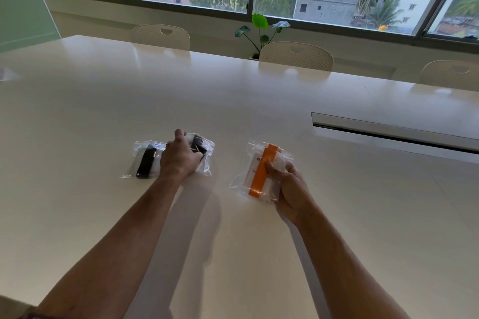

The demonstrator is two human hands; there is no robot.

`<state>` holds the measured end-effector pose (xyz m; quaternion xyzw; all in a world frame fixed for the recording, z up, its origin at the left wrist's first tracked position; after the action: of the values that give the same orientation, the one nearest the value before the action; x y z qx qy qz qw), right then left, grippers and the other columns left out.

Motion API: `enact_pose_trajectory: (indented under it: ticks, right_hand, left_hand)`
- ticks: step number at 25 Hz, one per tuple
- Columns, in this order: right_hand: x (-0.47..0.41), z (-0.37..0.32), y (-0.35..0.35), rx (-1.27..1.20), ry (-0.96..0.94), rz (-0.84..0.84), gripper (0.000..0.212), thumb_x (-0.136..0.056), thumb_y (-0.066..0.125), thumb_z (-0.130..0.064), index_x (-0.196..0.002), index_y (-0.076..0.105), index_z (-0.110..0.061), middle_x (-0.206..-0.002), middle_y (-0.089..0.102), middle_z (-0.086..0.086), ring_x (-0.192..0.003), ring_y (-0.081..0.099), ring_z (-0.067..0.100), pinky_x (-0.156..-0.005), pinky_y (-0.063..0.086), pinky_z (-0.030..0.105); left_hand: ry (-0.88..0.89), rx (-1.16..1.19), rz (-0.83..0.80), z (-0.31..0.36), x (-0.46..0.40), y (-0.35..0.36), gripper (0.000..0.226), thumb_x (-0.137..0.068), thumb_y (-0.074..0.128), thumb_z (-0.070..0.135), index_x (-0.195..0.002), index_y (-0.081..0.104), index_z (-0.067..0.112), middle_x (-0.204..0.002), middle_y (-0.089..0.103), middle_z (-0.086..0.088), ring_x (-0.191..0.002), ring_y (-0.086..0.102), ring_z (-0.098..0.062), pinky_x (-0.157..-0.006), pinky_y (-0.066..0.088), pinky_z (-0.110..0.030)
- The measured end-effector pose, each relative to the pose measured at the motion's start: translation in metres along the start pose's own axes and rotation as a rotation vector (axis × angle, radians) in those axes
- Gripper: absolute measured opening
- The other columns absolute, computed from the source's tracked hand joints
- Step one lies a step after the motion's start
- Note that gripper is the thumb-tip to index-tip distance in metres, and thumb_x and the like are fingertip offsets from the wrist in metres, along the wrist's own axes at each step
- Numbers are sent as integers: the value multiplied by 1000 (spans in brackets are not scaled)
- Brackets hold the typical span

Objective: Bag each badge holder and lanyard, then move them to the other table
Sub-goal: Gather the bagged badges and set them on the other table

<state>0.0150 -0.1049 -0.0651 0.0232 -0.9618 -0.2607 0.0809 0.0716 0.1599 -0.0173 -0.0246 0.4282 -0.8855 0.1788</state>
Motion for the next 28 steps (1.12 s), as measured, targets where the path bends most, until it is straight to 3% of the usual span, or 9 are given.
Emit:
enact_pose_trajectory:
  ticks: [3, 7, 11, 15, 18, 21, 24, 28]
  right_hand:
    - [-3, 1, -1, 33, -2, 35, 35, -86, 67, -14, -119, 55, -11, -107, 71, 14, -94, 71, 30, -81, 58, 54]
    - [-7, 2, 0, 65, 11, 68, 39, -90, 66, -14, -126, 53, -7, -115, 68, 18, -98, 69, 32, -82, 57, 55]
    - [-13, 6, 5, 63, 18, 78, 45, -89, 67, -17, -130, 50, -8, -121, 65, 21, -103, 68, 35, -81, 57, 53]
    - [-19, 11, 28, 37, -6, 2, 39, -88, 68, -14, -124, 55, -6, -110, 66, 20, -93, 69, 32, -75, 58, 48]
    - [-19, 13, 50, -7, -49, -130, 22, -97, 55, -14, -115, 66, -7, -105, 69, 18, -93, 68, 33, -75, 59, 48]
    - [-20, 17, 50, -110, -12, -124, 41, -101, 39, -39, -124, 61, -14, -115, 69, 19, -102, 68, 35, -74, 59, 48]
    - [-24, 14, 53, -29, 23, -157, 62, -92, 41, -58, -138, 49, -17, -126, 64, 21, -113, 63, 40, -83, 55, 57]
    - [-31, 9, 57, 97, 1, -174, 53, -89, 68, -22, -137, 47, -13, -127, 62, 22, -113, 62, 41, -88, 52, 62]
  left_hand:
    - [38, 182, -62, 3, -3, 3, 72, -71, 78, 13, -132, 41, 23, -117, 58, -13, -110, 55, -33, -91, 47, -38]
    - [-15, 644, -237, 7, 5, 4, 73, -73, 79, 3, -129, 45, 34, -104, 55, -13, -97, 61, -33, -68, 58, -39]
    - [54, 930, -405, 28, 22, -8, 65, -74, 78, 5, -123, 52, 38, -106, 58, -18, -96, 63, -33, -65, 59, -41]
    - [209, 879, -478, 53, 49, -2, 55, -74, 78, 10, -117, 56, 38, -109, 54, -16, -99, 59, -30, -66, 60, -40]
    - [219, 783, -392, 52, 58, 6, 55, -74, 80, 11, -117, 55, 34, -101, 55, -12, -92, 60, -25, -64, 60, -36]
    - [290, 629, -283, 54, 60, 5, 57, -73, 82, 20, -120, 51, 32, -89, 59, -7, -86, 62, -20, -69, 60, -34]
    - [318, 534, -182, 57, 62, 0, 58, -73, 82, 28, -121, 50, 32, -85, 58, 0, -83, 59, -13, -69, 58, -30]
    - [268, 563, -247, 59, 62, 1, 55, -69, 79, 50, -117, 53, 37, -94, 59, -1, -87, 60, -13, -70, 58, -29]
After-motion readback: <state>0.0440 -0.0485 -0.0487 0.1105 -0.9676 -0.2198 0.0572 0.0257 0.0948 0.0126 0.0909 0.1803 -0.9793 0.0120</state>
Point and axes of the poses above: each hand's wrist, its own x-axis away from the middle knuckle, its own y-axis out of the palm, z = x × y, the point moved 9 cm from there along -x, towards the middle knuckle
